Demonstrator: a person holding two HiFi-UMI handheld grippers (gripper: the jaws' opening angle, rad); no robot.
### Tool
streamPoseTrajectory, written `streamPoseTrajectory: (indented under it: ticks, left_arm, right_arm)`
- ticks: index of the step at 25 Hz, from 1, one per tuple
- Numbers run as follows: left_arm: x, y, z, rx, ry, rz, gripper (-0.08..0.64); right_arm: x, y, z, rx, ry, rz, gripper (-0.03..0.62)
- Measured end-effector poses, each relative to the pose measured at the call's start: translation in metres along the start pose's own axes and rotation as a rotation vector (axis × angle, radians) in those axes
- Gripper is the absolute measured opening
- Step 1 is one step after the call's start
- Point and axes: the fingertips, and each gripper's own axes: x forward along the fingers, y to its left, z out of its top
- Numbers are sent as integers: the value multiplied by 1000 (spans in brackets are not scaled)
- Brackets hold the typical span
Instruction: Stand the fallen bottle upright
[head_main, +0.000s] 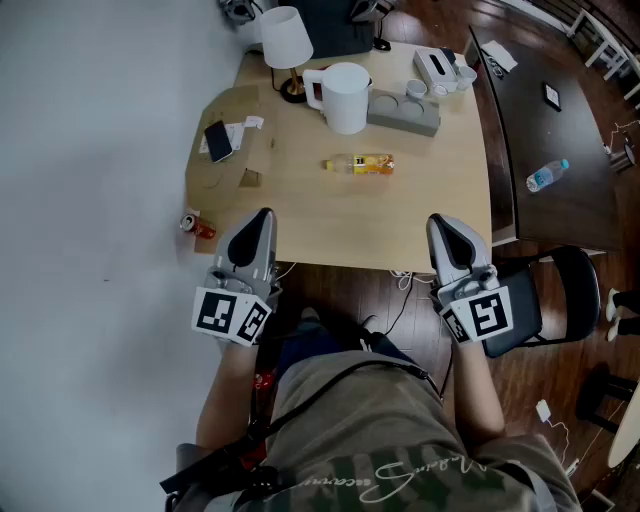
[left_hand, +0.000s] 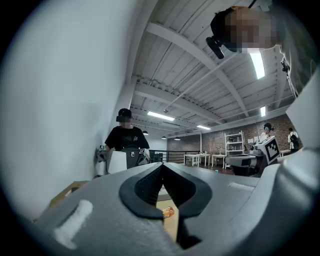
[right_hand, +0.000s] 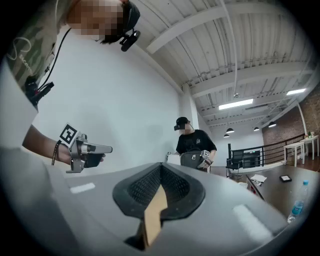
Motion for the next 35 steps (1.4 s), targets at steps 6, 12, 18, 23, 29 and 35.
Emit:
streamPoseTrajectory:
  ticks: [6,12,18,23,29,35]
  left_arm:
    - [14,14,-21,-24,26,31,3]
    - [65,53,-29,-39,32,-18,4]
    - [115,95,-34,-61,49,-106,3]
    - [139,122,-45,-88,81,-168,3]
    - [150,153,-47,-104,93,-115,3]
    - [164,155,-43,-122,83,-74,3]
  right_arm:
    - [24,-13,-26,19,46,37,3]
    - [78,-26,-41,5,95,31,3]
    - [136,-57,-52,-39,148,-95,3]
    - [173,-64,-71,-68,239,-48,3]
    - [205,-61,-103,-130,377,99,5]
    - [235,-57,-184,-358,630,297,129]
